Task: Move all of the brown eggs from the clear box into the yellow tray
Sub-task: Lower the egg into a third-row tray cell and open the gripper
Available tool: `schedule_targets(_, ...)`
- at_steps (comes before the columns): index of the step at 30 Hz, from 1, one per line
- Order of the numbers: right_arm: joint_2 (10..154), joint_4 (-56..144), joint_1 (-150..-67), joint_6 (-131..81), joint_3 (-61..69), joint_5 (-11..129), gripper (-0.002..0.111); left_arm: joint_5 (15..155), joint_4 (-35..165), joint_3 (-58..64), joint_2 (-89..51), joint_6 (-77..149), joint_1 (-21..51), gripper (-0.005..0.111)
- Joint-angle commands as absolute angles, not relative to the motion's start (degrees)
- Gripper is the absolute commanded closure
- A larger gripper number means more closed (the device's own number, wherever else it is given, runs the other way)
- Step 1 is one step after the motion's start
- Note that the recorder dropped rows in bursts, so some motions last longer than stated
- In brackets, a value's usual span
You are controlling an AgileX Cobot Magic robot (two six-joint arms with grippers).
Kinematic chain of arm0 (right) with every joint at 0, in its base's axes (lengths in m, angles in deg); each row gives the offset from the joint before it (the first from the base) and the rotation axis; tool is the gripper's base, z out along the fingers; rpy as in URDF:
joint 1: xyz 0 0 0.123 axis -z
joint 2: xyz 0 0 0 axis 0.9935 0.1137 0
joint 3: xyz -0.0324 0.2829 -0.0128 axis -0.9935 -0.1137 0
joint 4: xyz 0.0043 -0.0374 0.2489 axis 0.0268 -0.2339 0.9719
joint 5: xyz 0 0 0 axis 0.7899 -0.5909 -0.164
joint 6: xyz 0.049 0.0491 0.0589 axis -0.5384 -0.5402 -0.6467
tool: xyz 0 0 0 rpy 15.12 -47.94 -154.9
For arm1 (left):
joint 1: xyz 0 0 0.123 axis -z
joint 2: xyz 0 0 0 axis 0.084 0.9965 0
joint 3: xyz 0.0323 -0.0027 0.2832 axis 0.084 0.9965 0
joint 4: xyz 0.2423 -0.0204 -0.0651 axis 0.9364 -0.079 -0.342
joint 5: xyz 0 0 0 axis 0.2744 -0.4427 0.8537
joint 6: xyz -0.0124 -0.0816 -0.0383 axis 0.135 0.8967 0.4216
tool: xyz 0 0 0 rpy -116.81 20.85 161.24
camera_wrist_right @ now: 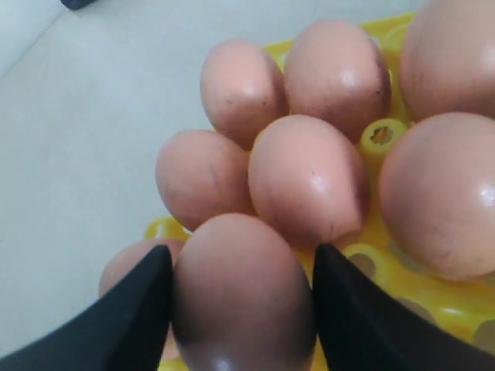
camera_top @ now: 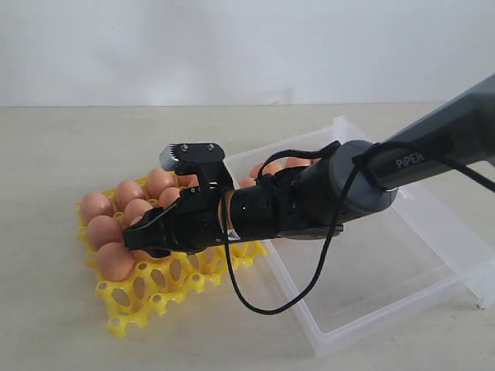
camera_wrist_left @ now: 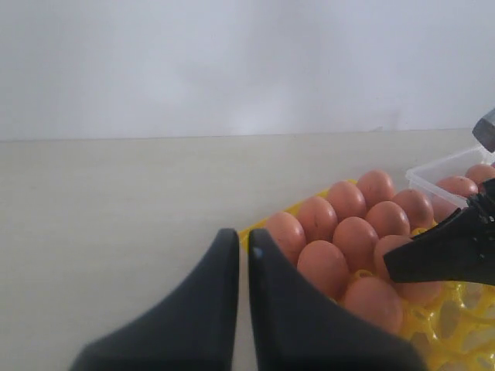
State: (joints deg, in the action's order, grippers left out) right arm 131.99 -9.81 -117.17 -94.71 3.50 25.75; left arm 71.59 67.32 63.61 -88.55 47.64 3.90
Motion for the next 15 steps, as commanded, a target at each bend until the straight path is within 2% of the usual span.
schedule_targets(1,132.05,-8.69,-117.29,-94.06,3.69,23.26,0.061,71.99,67.26,63.75,-88.75,47.74,3.78,0.103)
schedule_targets(15,131.32,-8.57,-117.29,-90.11,3.69,18.85,0.061,71.99,67.26,63.75,-88.75,47.74,3.78,0.103)
